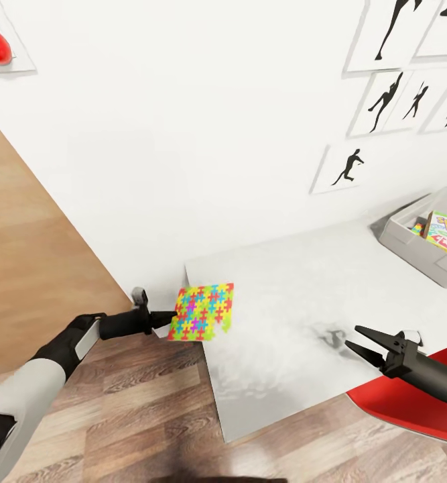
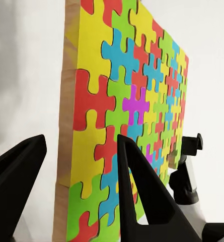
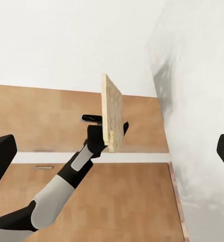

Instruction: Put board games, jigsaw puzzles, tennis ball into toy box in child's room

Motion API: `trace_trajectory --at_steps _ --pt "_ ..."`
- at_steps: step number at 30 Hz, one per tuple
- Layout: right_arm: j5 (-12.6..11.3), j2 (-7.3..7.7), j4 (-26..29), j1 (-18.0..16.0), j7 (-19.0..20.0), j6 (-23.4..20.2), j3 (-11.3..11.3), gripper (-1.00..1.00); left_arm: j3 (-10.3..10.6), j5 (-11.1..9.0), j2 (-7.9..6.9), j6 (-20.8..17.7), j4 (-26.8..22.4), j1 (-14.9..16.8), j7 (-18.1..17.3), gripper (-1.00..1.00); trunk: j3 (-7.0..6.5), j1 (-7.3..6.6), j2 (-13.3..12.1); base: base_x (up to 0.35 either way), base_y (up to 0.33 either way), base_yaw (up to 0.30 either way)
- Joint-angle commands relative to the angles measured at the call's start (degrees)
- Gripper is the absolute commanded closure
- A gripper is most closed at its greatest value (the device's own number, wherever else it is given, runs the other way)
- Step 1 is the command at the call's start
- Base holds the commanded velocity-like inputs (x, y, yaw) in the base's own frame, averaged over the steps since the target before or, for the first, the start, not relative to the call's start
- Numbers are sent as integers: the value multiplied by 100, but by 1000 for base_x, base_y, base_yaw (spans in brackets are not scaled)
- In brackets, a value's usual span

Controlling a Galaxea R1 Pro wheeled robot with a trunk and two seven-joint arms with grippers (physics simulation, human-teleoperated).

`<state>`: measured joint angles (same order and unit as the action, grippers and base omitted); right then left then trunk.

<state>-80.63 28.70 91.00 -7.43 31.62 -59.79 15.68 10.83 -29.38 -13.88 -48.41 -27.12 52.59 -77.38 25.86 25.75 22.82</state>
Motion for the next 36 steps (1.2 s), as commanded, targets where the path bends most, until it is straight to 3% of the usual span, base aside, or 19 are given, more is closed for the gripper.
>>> trace_trajectory --at_steps 1,36 --pt "36 -1 -2 -5 40 -21 5 -100 39 -33 -7 -53 -1 5 -13 100 9 3 10 0 0 0" --pt "21 -21 15 -5 29 -21 -12 -100 92 -25 -1 -171 -206 5 -13 100 9 3 10 -73 0 0"
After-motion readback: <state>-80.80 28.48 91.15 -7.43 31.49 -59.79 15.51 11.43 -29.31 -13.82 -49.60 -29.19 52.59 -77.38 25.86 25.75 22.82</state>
